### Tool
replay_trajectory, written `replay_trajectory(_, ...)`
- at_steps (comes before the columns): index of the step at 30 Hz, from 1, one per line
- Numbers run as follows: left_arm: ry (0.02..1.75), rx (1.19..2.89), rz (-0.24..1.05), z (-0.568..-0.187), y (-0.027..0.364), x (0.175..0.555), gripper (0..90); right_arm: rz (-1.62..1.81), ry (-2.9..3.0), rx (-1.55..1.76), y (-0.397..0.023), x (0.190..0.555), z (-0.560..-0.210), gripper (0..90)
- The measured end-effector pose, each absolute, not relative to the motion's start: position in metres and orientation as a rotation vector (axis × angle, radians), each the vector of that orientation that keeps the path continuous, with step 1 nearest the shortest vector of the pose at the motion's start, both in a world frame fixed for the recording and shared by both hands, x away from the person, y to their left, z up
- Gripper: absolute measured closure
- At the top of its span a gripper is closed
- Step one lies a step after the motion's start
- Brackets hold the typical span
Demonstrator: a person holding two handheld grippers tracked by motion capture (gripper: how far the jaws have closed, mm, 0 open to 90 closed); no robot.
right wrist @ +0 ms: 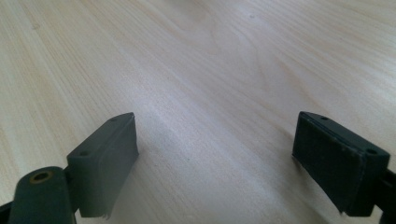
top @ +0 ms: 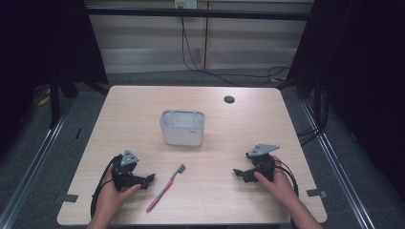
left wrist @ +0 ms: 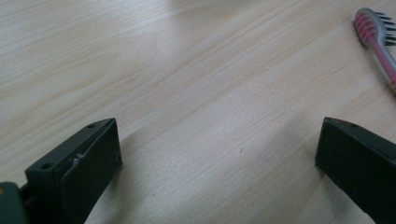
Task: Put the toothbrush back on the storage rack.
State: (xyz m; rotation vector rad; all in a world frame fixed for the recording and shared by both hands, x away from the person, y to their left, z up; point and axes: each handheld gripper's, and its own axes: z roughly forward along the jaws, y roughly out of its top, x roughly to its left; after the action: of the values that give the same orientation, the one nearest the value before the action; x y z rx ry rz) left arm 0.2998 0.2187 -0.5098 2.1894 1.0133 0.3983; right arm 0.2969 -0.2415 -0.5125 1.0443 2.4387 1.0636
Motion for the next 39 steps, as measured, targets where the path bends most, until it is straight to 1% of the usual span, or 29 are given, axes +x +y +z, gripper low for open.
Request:
replay_trajectory(3,1.016,2.189,0.392,-0.510,0.219,0.300,0.1,1.064,2.439,1.044,-0.242,0.297,-0.513,13.4)
replay_trajectory(5,1.025,2.210,0.380,-0.507,0.219,0.300,2.7,1.064,2.439,1.044,-0.241,0.297,-0.512,13.4)
replay_trajectory(6,1.065,2.224,0.362,-0.501,0.219,0.300,6.5,1.064,2.439,1.046,-0.241,0.297,-0.512,13.4)
replay_trajectory(7,1.065,2.224,0.362,-0.501,0.219,0.300,12.9,1.064,2.439,1.046,-0.241,0.297,-0.512,13.4)
replay_trajectory(8,1.074,2.265,0.336,-0.495,0.219,0.301,19.0,1.064,2.439,1.046,-0.241,0.297,-0.512,13.4)
replay_trajectory(9,1.074,2.265,0.336,-0.495,0.219,0.301,21.2,1.064,2.439,1.046,-0.241,0.297,-0.512,13.4)
replay_trajectory(10,1.100,2.268,0.252,-0.489,0.217,0.300,23.2,1.064,2.439,1.046,-0.241,0.297,-0.512,13.4)
replay_trajectory(12,1.100,2.278,0.228,-0.486,0.215,0.300,25.8,1.064,2.439,1.046,-0.241,0.297,-0.512,13.4)
replay_trajectory(13,1.092,2.292,0.218,-0.483,0.212,0.299,25.8,1.064,2.439,1.046,-0.241,0.297,-0.512,13.4)
replay_trajectory(18,1.077,2.318,0.147,-0.468,0.197,0.300,31.5,1.064,2.439,1.046,-0.241,0.297,-0.512,13.4)
replay_trajectory(20,1.063,2.355,0.135,-0.464,0.189,0.302,32.2,1.064,2.439,1.044,-0.242,0.297,-0.512,13.4)
replay_trajectory(22,1.063,2.387,0.080,-0.464,0.179,0.304,35.1,1.064,2.439,1.045,-0.242,0.297,-0.512,13.4)
replay_trajectory(29,1.064,2.457,-0.006,-0.462,0.159,0.310,39.3,1.064,2.439,1.045,-0.241,0.297,-0.512,13.4)
replay_trajectory(39,1.062,2.517,-0.058,-0.456,0.141,0.316,44.9,1.064,2.439,1.045,-0.242,0.297,-0.512,13.4)
